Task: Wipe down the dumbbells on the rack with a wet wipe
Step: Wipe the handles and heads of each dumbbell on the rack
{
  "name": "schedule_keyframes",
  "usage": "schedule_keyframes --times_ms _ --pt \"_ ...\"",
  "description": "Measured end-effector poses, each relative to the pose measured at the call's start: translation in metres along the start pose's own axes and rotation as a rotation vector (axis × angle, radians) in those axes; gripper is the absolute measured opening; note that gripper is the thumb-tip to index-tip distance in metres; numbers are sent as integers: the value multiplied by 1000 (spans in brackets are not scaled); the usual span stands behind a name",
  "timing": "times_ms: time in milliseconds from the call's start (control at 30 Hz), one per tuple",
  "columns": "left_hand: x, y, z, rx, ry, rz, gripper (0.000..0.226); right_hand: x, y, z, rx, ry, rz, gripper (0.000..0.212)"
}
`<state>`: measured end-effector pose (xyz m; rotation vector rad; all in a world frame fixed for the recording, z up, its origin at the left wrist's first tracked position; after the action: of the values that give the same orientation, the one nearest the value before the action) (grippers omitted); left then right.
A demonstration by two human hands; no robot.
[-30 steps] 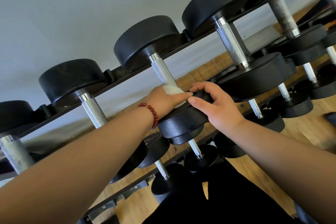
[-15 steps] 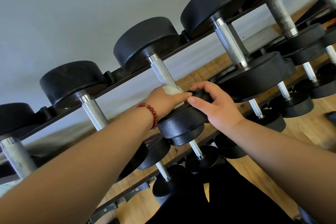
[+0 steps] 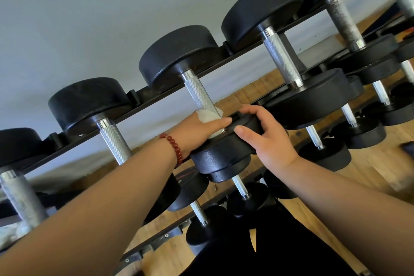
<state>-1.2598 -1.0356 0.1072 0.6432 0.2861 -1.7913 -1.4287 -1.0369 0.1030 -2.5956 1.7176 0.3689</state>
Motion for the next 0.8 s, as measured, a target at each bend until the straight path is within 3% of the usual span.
schedule_keyframes --times_ms 67,167,300,433,600,667,800 --pt "0 3 -6 -99 -9 16 11 1 3 1 -30 24 -32 51" --pt "7 4 -5 36 5 117 37 1 6 5 -72 61 -44 50" --pt "9 2 4 141 55 227 35 0 4 10 12 65 -7 48" --pt "1 1 1 110 -3 127 43 0 5 14 40 59 8 46" --pt "8 -1 5 -42 66 211 25 3 4 15 36 74 21 34" --pt "10 0 3 18 82 228 29 3 4 15 37 83 20 31" --pt "6 4 -7 115 62 56 56 5 4 15 15 97 11 31"
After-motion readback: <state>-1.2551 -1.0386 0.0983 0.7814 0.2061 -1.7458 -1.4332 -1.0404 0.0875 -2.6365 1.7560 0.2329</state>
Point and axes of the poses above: each hand's wrist, its own x-axis towards the middle knuckle, its own y-axis out of the back of the hand, z = x × y, the point moved 3 cm from there along x, towards the middle knuckle, and after that the axes turned 5 degrees about -z, right-handed, at the moved point
